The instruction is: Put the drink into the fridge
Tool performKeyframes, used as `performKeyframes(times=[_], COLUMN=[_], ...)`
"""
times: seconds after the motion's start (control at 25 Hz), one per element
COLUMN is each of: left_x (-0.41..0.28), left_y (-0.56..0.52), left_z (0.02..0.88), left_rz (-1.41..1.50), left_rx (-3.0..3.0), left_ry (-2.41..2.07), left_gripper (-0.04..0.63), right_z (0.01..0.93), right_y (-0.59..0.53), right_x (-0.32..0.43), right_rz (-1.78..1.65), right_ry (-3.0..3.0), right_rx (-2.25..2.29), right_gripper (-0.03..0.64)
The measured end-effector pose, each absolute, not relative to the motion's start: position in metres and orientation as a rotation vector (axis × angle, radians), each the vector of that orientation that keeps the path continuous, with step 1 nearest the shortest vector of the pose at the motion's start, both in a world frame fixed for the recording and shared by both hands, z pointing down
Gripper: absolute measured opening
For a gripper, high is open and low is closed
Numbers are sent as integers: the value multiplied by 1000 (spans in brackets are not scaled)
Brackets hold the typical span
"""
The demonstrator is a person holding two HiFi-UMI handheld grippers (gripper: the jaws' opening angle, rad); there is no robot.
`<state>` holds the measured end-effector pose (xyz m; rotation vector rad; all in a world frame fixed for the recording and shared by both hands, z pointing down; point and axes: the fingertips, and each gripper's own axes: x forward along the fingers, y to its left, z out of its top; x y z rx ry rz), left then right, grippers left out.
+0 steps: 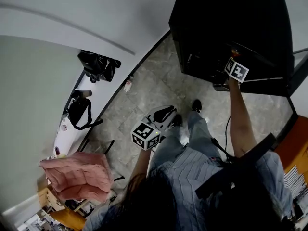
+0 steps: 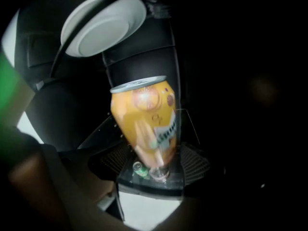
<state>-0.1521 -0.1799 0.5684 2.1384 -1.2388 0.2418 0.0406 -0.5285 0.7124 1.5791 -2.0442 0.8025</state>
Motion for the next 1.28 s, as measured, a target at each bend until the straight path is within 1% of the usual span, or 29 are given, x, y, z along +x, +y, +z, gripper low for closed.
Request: performKeyframes(times=[0.4, 0.76, 1.2, 1.28], left_x=[-145, -154, -160, -159], left_y=[-173, -159, -149, -143], left_z=[557, 551, 540, 539], left_rz=[222, 210, 198, 198], left_rx=[2206, 2247, 2318, 2328], left_ry=[-1183, -1148, -1108, -1093], left_gripper=[51, 51, 51, 51], right_z=[686, 627, 573, 567], right_y=[-469, -392, -299, -283], right_x=[34, 8, -11, -13], right_rz=[843, 819, 926, 938], right_ry=[-2149, -2356, -2488, -2498], right_rx=[1490, 1346, 1293, 1290], right_gripper=[325, 324, 322, 309])
